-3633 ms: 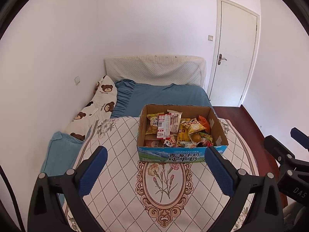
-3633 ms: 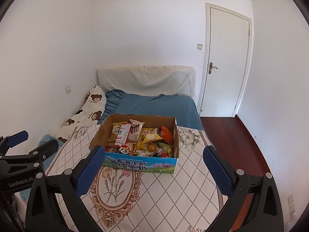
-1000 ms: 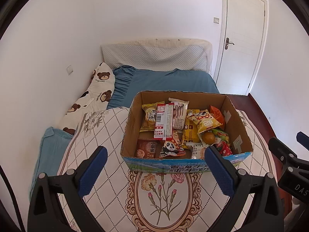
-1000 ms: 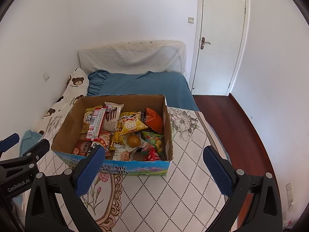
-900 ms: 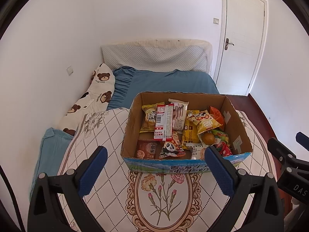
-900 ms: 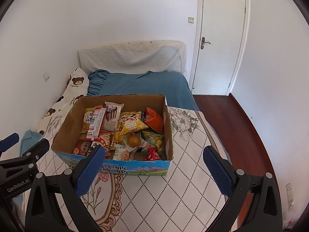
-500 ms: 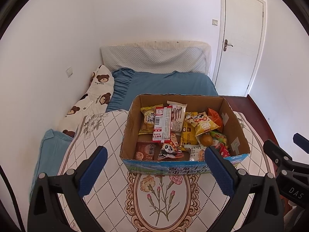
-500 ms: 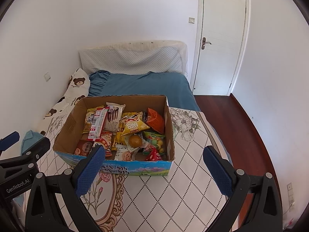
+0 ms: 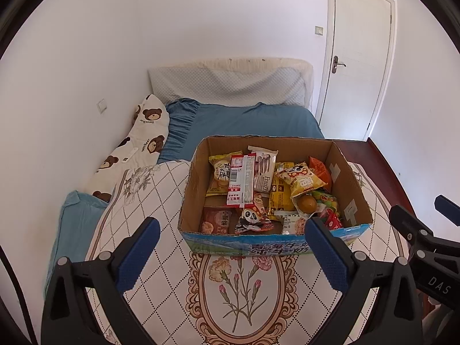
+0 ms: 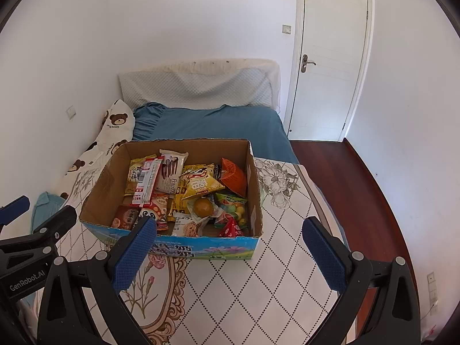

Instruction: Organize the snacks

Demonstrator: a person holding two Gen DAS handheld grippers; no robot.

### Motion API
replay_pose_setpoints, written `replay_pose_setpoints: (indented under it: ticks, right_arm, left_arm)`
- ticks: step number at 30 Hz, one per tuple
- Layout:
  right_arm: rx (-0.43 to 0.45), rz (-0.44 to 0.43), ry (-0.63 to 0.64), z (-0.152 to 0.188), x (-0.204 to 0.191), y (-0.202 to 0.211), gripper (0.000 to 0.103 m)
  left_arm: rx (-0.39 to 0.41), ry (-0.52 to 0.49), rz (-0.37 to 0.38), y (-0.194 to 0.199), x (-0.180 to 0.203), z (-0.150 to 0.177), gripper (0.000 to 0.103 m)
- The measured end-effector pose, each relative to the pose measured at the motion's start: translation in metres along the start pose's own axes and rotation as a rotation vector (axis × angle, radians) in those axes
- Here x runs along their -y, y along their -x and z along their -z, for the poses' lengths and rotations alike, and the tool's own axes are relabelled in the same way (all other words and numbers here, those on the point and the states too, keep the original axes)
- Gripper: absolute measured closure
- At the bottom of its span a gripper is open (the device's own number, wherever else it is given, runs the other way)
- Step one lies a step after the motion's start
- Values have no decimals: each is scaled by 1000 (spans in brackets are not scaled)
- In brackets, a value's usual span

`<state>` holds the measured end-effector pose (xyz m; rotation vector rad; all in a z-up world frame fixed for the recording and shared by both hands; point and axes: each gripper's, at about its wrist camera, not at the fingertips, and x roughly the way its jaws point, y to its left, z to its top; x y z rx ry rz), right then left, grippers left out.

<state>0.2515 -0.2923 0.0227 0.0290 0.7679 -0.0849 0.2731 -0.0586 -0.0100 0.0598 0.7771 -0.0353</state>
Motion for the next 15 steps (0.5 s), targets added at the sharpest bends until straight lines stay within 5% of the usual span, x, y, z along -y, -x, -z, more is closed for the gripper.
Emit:
replay_pose_setpoints:
  ticks: [15]
  right_arm:
    - [4, -6, -3, 1, -1, 2, 0]
  left_arm:
    - [28, -3, -12, 6, -1, 2, 0]
